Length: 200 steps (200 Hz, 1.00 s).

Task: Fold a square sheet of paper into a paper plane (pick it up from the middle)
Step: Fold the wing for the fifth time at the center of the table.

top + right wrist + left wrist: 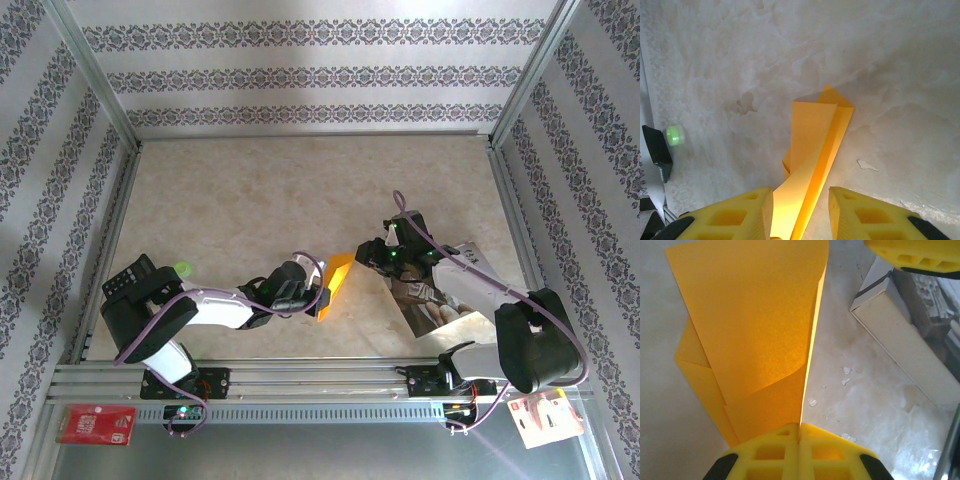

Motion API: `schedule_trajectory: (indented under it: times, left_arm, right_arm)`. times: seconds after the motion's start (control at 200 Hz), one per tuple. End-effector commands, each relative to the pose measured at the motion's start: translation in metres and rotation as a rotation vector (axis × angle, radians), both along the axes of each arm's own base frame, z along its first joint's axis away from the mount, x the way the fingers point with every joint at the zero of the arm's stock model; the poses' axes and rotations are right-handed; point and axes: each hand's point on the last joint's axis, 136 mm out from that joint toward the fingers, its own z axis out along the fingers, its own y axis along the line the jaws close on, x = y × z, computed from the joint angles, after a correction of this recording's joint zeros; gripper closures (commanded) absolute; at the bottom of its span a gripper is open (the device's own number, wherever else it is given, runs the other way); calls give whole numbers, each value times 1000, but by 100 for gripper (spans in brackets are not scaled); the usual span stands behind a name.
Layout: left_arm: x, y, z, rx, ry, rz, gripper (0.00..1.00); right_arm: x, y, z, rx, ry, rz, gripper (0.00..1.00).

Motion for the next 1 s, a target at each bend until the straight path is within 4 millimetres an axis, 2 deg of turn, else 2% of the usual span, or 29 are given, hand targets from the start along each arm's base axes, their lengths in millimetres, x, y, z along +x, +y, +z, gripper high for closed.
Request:
schedule_trajectory:
  times: [0.0, 0.21, 0.59, 0.814, 0.994]
  left_arm:
    - [4, -6, 8, -109, 29, 18, 100]
    - [2, -1, -4, -146, 85, 40, 100]
    - [4, 6, -11, -224, 140, 83, 100]
    - [8, 10, -13, -238, 177, 96, 100]
    - [7, 4, -13, -233, 227, 84, 100]
  right_arm:
    - [6, 5, 5, 6, -17, 32, 65]
    - [6, 9, 4, 9, -12, 43, 65]
    - [2, 15, 3, -5, -26, 88, 64]
    - [-1, 29, 6, -21, -59, 176, 64]
    - [-11, 40, 7, -31, -71, 281, 64]
